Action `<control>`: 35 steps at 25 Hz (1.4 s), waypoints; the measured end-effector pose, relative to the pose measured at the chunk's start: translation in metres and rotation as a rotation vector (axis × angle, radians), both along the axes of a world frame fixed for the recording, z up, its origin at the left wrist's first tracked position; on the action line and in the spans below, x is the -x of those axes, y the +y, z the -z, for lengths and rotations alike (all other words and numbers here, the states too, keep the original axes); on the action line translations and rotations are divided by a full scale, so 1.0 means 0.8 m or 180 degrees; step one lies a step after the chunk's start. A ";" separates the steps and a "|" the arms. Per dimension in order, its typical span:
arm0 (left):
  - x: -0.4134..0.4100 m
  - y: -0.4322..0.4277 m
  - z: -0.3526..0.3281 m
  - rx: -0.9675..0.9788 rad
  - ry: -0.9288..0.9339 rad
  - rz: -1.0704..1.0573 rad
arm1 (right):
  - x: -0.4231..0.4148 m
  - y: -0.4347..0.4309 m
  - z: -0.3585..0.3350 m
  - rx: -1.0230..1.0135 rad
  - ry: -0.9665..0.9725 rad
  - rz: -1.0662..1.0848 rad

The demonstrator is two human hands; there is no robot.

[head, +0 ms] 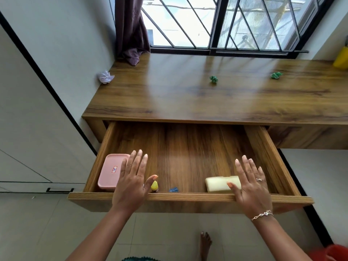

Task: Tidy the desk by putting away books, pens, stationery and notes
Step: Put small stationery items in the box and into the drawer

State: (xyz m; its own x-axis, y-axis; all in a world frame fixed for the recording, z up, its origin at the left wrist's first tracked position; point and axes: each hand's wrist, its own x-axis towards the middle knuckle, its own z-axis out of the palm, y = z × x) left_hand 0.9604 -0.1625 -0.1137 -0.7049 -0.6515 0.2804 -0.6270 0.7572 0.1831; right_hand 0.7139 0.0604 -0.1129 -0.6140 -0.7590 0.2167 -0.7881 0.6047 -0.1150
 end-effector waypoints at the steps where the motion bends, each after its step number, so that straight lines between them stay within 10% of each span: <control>1: 0.003 -0.003 -0.001 0.0016 -0.0018 -0.0002 | 0.003 -0.004 0.000 0.0021 0.0042 0.0021; 35: 0.166 -0.186 -0.028 -0.0114 -0.0425 -0.0168 | 0.183 -0.196 0.007 0.0133 0.0584 -0.0656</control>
State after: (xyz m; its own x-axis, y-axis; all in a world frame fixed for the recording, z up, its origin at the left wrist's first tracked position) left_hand 0.8272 -0.3115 -0.0916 -0.6988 -0.6966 0.1622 -0.6864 0.7169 0.1218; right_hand 0.5673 -0.0960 -0.1188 -0.3951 -0.8519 0.3436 -0.9040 0.4271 0.0195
